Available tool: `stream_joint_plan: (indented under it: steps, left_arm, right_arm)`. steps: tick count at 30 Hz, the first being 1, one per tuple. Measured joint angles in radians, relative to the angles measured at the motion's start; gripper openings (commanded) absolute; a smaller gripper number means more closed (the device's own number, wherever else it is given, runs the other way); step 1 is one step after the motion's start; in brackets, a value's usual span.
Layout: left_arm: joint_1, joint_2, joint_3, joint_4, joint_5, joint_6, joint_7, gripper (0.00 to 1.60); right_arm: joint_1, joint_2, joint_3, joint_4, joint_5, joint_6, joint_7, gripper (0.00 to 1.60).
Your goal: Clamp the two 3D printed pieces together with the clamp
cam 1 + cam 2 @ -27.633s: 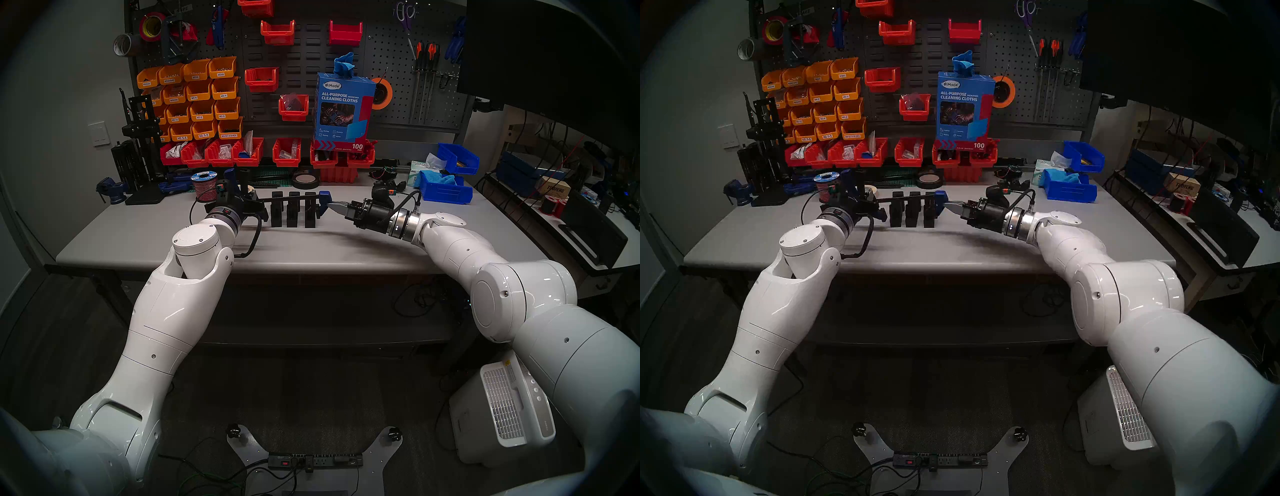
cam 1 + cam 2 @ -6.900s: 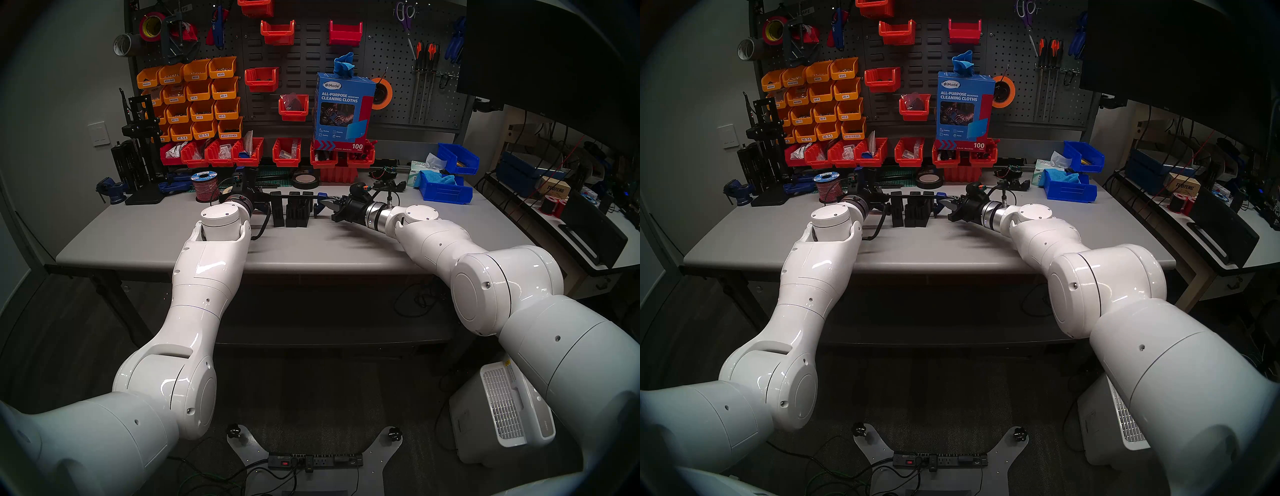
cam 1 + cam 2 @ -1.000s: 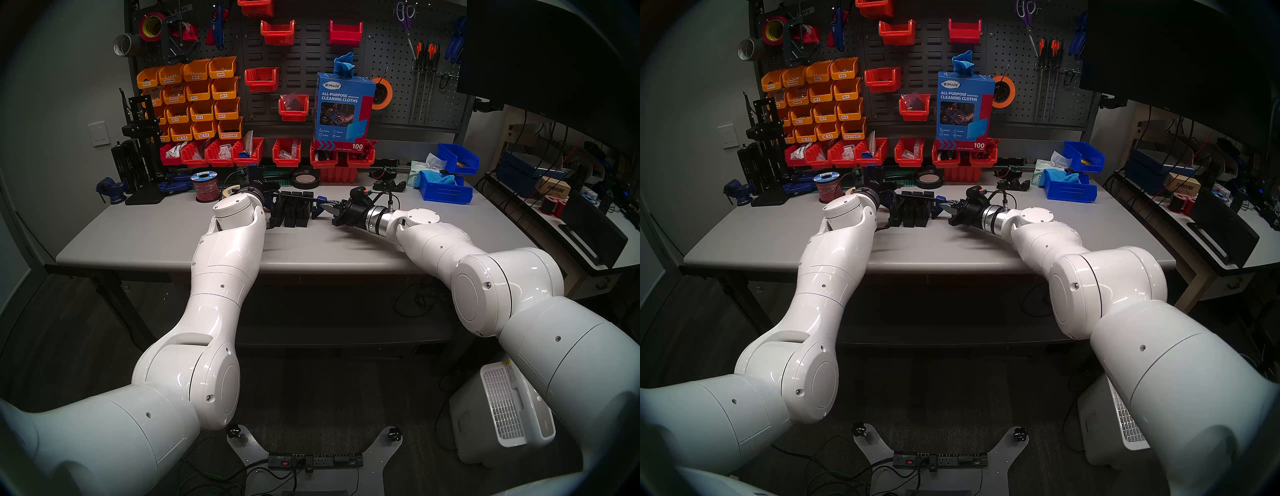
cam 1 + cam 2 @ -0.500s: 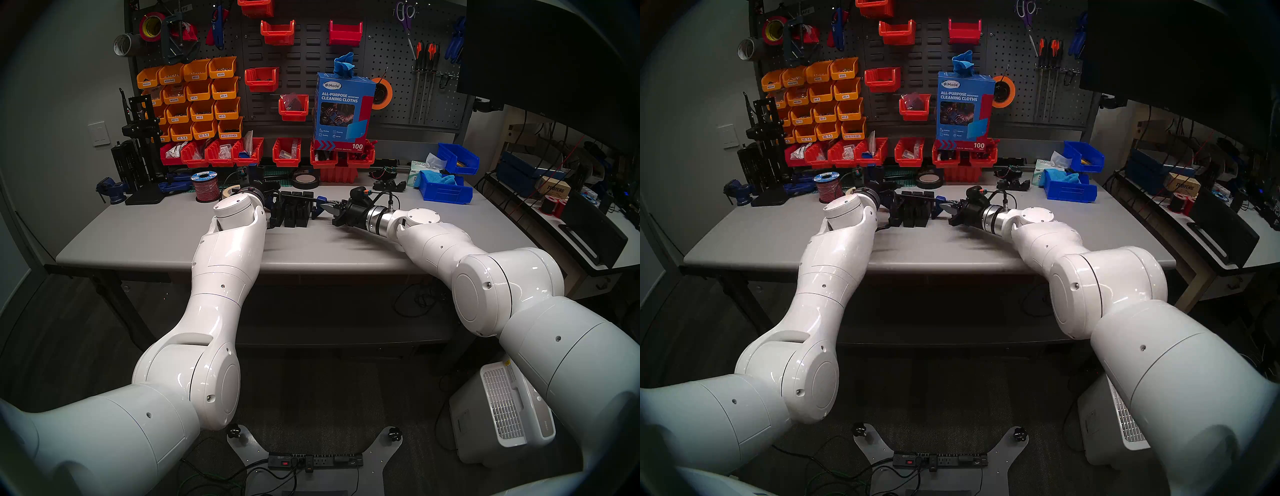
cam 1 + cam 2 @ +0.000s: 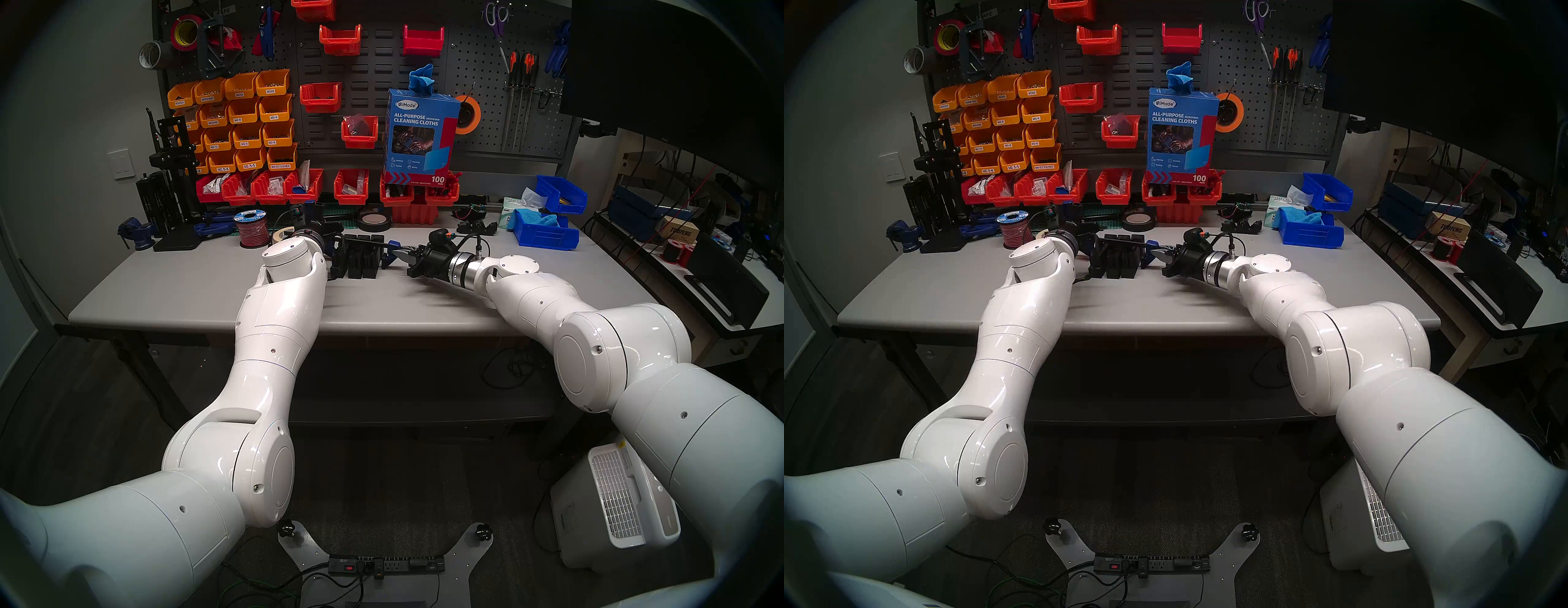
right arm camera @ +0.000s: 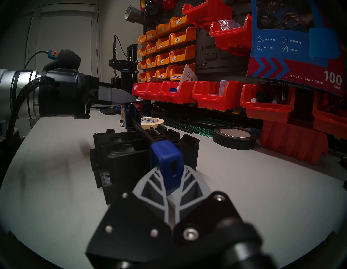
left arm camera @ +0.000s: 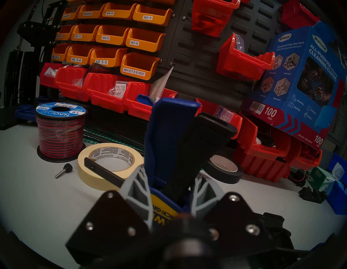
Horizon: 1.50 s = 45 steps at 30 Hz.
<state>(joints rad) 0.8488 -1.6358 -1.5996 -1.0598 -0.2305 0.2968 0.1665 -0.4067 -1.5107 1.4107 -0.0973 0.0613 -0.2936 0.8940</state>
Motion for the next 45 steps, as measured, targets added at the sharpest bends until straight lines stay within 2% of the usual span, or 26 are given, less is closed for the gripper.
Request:
stream_joint_plan:
  steps: [34, 35, 36, 37, 38, 39, 40, 45]
  left_arm:
    - [0.000, 0.002, 0.004, 0.000, -0.005, -0.001, 0.006, 0.00]
    - [0.000, 0.002, 0.004, 0.000, -0.005, -0.001, 0.006, 0.26]
    - [0.000, 0.003, 0.005, 0.000, -0.005, -0.001, 0.006, 0.66]
    - [0.000, 0.003, 0.006, 0.000, -0.005, -0.001, 0.006, 0.73]
    - [0.000, 0.004, 0.007, 0.000, -0.004, -0.001, 0.007, 0.73]
    - [0.000, 0.005, 0.008, 0.000, -0.004, -0.001, 0.008, 1.44]
    - [0.000, 0.008, 0.009, 0.000, -0.003, -0.001, 0.008, 1.60]
    - [0.000, 0.011, 0.021, -0.005, 0.002, -0.001, 0.003, 1.60]
  right_arm:
    - [0.000, 0.001, 0.000, -0.001, 0.000, 0.003, 0.003, 0.00]
    - [0.000, 0.001, 0.000, -0.001, 0.000, 0.003, 0.004, 0.00]
    - [0.000, 0.001, 0.000, -0.001, 0.000, 0.003, 0.004, 0.00]
    - [0.000, 0.001, 0.000, -0.001, 0.000, 0.003, 0.004, 0.00]
    - [0.000, 0.001, 0.000, -0.001, 0.000, 0.003, 0.004, 0.00]
    - [0.000, 0.001, 0.000, -0.001, 0.000, 0.003, 0.004, 0.00]
    - [0.000, 0.001, 0.001, -0.001, 0.000, 0.003, 0.004, 0.00]
    - [0.000, -0.001, 0.001, -0.001, 0.000, 0.003, 0.007, 0.00]
